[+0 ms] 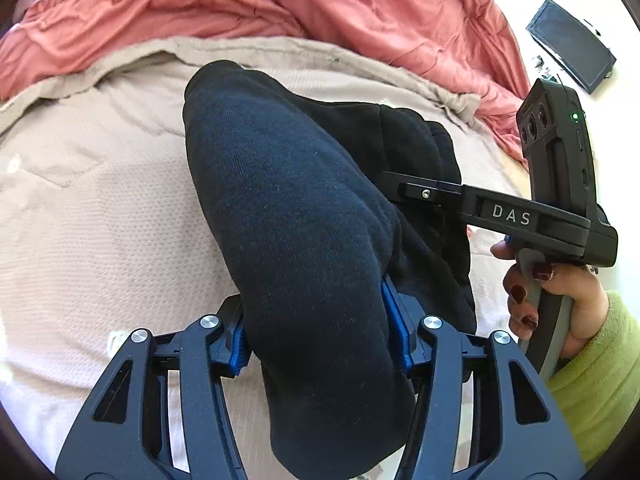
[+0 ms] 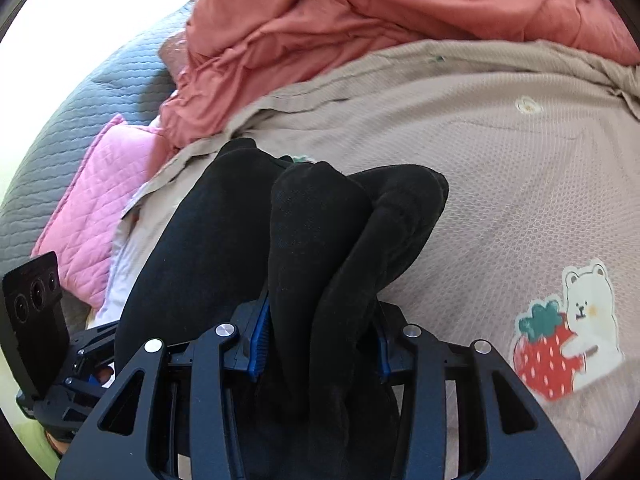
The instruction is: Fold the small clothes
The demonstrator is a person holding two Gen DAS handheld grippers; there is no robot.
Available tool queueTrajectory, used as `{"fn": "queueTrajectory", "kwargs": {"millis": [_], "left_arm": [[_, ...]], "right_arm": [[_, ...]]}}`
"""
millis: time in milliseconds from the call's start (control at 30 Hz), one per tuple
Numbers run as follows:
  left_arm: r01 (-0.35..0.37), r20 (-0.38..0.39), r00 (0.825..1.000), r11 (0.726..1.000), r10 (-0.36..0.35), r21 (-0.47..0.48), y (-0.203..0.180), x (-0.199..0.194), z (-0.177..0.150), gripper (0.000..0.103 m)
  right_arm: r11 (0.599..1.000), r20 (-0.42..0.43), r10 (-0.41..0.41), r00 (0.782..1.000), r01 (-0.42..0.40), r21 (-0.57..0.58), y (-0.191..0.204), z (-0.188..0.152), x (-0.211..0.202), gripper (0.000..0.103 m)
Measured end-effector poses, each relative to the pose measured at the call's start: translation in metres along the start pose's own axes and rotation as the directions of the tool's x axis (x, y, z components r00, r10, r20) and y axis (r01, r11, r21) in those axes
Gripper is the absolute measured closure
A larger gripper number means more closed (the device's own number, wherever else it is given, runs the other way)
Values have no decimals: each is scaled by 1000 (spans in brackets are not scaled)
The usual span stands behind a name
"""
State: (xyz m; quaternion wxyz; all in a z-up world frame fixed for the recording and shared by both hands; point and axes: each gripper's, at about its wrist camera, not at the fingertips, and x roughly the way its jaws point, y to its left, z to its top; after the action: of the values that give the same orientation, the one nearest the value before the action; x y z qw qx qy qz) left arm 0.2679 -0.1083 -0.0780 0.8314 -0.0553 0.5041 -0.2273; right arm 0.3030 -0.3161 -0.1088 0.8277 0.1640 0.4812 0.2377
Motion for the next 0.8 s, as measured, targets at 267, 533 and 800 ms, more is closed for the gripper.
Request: {"fn": "queueTrajectory", "kwargs": {"millis": [267, 533, 800], "left_arm": [[-3, 27, 1000, 1000, 3, 8, -7, -29, -31, 57], [-19, -15, 1000, 1000, 18, -20, 5, -20, -59, 57], [-30, -29, 999, 999, 29, -40, 17, -10, -69, 54]], "right_arm": [[999, -2, -9, 1000, 9, -31, 31, -25, -21, 64], [998, -55, -63, 997, 61, -36, 39, -50, 2, 64], [995, -40, -98, 994, 97, -11, 32, -62, 14, 62]]}}
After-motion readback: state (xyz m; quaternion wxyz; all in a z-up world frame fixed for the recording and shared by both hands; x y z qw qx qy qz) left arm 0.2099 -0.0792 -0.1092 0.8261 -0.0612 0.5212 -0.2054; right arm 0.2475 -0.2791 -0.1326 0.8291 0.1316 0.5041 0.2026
